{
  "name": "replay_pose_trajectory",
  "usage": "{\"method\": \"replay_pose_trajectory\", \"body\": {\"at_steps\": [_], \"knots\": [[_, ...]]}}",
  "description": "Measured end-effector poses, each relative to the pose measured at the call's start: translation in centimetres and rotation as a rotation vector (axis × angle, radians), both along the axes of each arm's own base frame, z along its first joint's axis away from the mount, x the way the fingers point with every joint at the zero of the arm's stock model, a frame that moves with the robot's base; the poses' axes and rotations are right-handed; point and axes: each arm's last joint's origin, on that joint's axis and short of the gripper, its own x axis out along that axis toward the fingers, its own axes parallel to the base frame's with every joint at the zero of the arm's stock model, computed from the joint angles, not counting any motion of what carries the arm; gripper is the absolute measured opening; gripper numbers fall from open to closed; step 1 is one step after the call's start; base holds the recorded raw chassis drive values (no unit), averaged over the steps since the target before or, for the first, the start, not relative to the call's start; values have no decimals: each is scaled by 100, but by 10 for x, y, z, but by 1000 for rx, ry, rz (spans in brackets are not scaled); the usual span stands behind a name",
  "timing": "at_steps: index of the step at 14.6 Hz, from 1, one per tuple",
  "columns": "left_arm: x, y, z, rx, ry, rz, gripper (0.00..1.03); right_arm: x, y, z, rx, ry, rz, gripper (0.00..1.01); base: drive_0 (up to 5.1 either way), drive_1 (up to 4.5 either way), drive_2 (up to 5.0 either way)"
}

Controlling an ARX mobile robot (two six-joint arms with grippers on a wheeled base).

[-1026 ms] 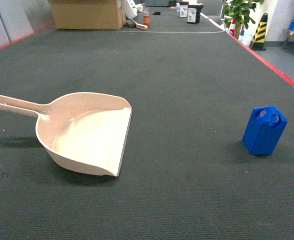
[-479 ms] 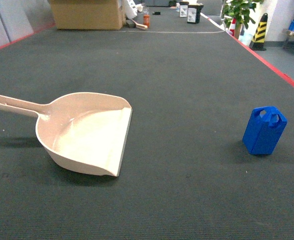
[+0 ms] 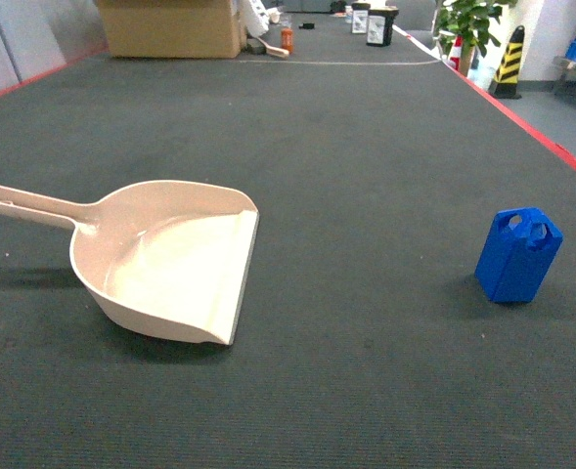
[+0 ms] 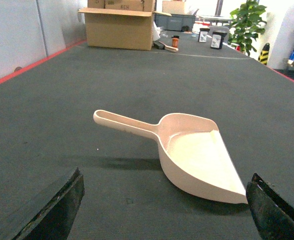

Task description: Place part in tray to right shelf

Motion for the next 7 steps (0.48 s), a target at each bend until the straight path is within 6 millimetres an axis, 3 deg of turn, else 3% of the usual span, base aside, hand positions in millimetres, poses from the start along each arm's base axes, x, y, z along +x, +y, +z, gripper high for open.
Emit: {"method": "replay_pose_trajectory", "body": {"at_steps": [7], "knots": [[0, 0, 0, 0, 0, 0, 98, 0, 0, 0, 0, 0, 0, 98, 0, 0, 0]]}}
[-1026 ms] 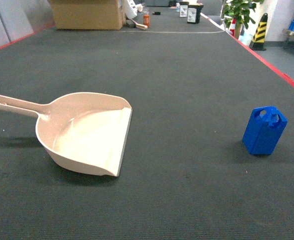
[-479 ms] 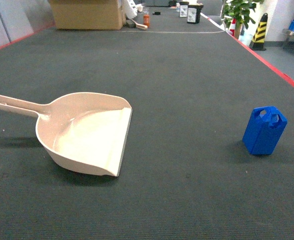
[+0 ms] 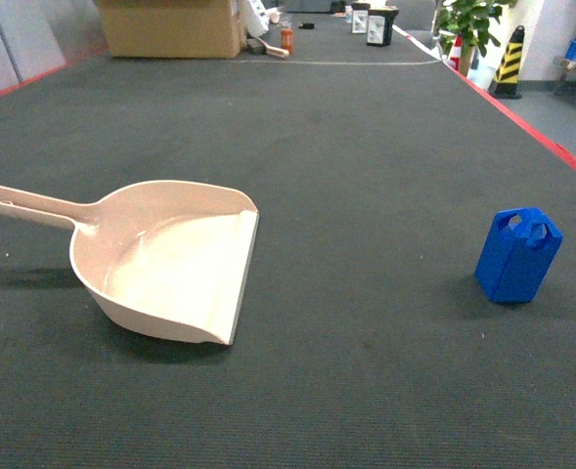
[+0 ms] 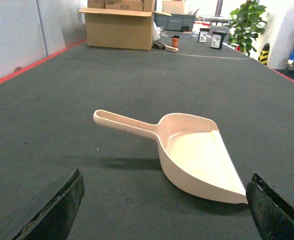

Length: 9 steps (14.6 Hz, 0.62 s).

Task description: Place part in tray to right shelf

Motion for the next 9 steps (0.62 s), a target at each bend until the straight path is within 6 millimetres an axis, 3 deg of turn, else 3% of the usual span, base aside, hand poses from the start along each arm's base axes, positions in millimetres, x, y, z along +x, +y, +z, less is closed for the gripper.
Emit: {"method": "replay_pose_trajectory", "body": {"at_steps": [9], "knots": [[0, 0, 0, 0, 0, 0, 98, 0, 0, 0, 0, 0, 0, 98, 0, 0, 0]]}}
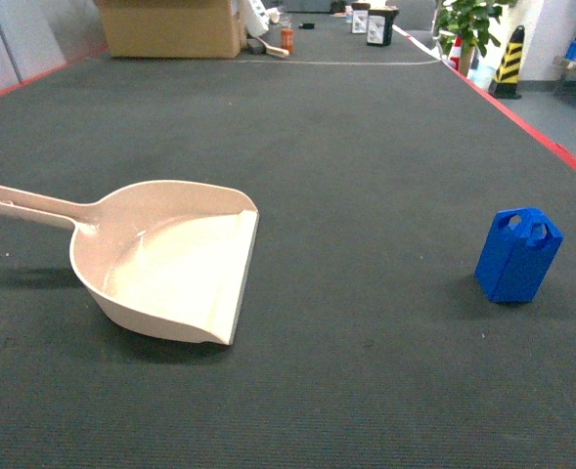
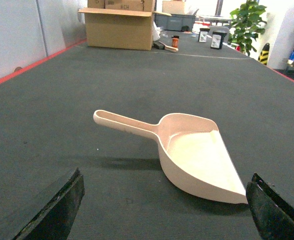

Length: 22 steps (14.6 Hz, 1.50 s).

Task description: Place part in tray to right shelf

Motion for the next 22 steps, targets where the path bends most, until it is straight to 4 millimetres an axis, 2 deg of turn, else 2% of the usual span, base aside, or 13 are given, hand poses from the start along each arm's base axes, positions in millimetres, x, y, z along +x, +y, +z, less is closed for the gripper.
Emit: {"method": "replay_pose_trajectory", "body": {"at_steps": [9, 11, 12, 14, 16, 20, 22], "knots": [[0, 0, 0, 0, 0, 0, 98, 0, 0, 0, 0, 0, 0, 98, 0, 0, 0], [4, -3, -3, -58, 190, 20, 98, 0, 0, 0, 0, 0, 0, 98, 0, 0, 0], [10, -1, -2, -118, 207, 16, 98, 0, 0, 0, 0, 0, 0, 98, 0, 0, 0], [30, 15, 10, -304, 173, 20, 98, 0, 0, 0, 0, 0, 0, 98, 0, 0, 0], [59, 26, 11, -505, 190, -18, 98, 0, 0, 0, 0, 1, 0, 98, 0, 0, 0], [122, 46, -14, -772, 215, -4, 98, 0, 0, 0, 0, 0, 0, 98, 0, 0, 0], [151, 50, -30, -843, 250, -3, 98, 0, 0, 0, 0, 1, 0, 98, 0, 0, 0]]}}
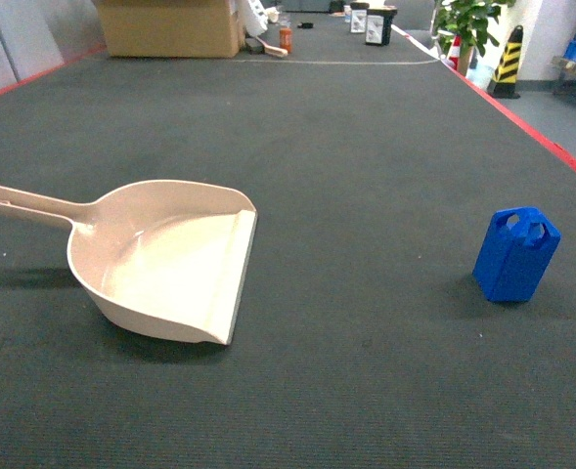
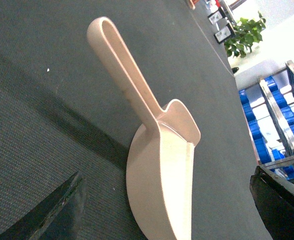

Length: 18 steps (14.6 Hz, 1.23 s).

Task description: Place part in tray to right shelf

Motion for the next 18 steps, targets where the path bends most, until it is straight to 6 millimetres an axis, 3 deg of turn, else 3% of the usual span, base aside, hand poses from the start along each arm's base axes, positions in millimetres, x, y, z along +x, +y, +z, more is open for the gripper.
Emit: {"method": "replay_pose_trajectory", "body": {"at_steps": [2, 6, 11, 15, 18], "knots": [[28, 2, -16, -36, 48, -12, 98, 0, 0, 0, 0, 0, 0, 98, 0, 0, 0], [83, 4, -19, -67, 24, -31, 98, 0, 0, 0, 0, 0, 0, 98, 0, 0, 0], [131, 15, -34, -132, 22, 43, 98, 0, 0, 0, 0, 0, 0, 98, 0, 0, 0], [155, 14, -48, -200, 22, 98, 98, 0, 0, 0, 0, 0, 0, 98, 0, 0, 0], [166, 14, -52, -235, 6, 125, 62, 0, 0, 0, 0, 0, 0, 98, 0, 0, 0]]}}
